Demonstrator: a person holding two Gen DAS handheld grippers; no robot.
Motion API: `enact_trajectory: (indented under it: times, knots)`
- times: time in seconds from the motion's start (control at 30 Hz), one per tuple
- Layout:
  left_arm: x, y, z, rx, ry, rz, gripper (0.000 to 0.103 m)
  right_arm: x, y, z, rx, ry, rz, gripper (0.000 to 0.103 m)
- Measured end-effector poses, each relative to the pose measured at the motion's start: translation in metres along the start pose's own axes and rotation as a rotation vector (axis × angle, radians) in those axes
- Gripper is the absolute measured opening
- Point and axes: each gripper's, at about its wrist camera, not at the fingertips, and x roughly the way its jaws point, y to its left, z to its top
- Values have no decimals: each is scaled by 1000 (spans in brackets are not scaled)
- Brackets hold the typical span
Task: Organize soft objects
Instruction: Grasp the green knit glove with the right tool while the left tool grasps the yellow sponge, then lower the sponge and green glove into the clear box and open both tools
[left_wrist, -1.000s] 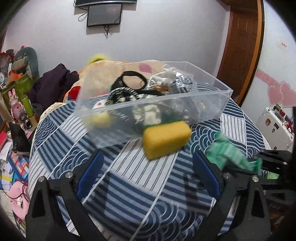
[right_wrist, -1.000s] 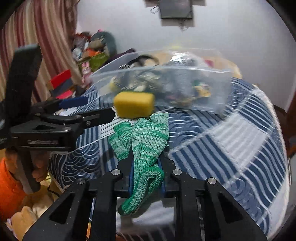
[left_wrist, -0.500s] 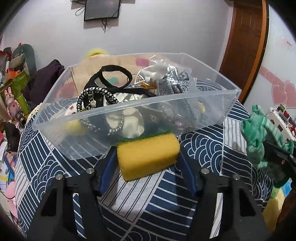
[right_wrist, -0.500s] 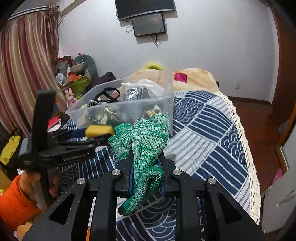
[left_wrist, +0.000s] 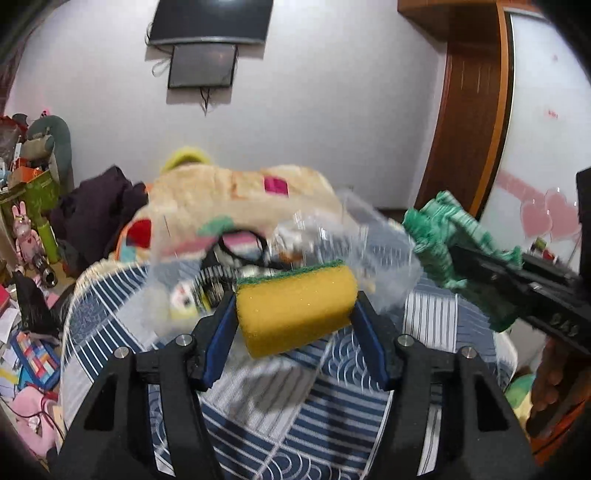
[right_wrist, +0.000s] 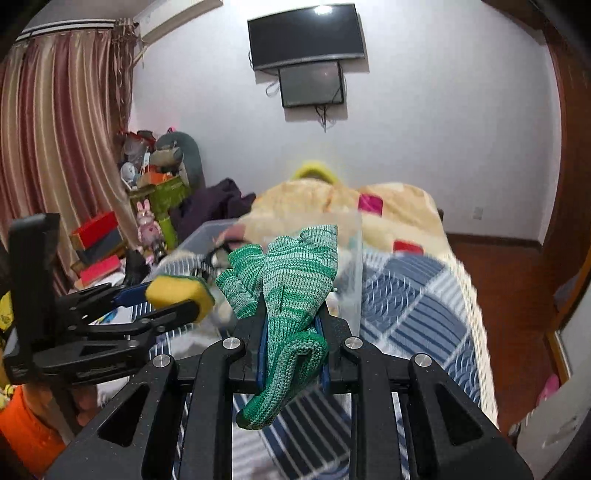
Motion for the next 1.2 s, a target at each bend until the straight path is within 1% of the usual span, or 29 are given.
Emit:
enact_trajectory:
  times: [0.07, 0.17, 0.27, 0.4, 0.6, 0.67, 0.8, 0.83, 0.93, 1.0, 1.07, 1.13, 1.2]
  knots:
    - [-5, 6, 10, -9, -32, 8, 61, 5, 1, 10, -7, -16, -1, 19]
    - [-4, 11, 24, -22, -57, 16, 61, 13, 4, 20, -15, -29, -7, 19]
    - [3, 15, 35, -30, -56, 11, 61, 25, 6, 28, -19, -24, -9, 19]
    - [29, 20, 40, -37, -15, 8, 61, 43, 8, 27, -29, 10, -24, 19]
    - [71, 22, 30, -4, 76, 46, 61, 75, 8, 17, -49, 104, -51, 19]
    - [81, 23, 27, -1, 98, 49, 61, 79, 11, 12, -63, 121, -50, 19]
    - [87, 22, 23, 8, 112, 52, 61, 81, 11, 11, -63, 132, -48, 19]
    - [87, 23, 22, 12, 112, 52, 62, 81, 10, 11, -61, 135, -43, 22]
    - [89, 23, 20, 21, 127, 43, 68, 82, 10, 10, -71, 144, -49, 23]
    - [84, 22, 19, 10, 119, 42, 75, 82, 10, 8, -85, 156, -50, 26]
    - [80, 25, 17, -2, 117, 37, 76, 80, 9, 9, -91, 152, -70, 34]
    - [75, 27, 17, -15, 118, 27, 76, 78, 8, 10, -91, 149, -71, 46]
    - [69, 28, 16, -24, 114, 15, 76, 74, 8, 12, -94, 143, -73, 48]
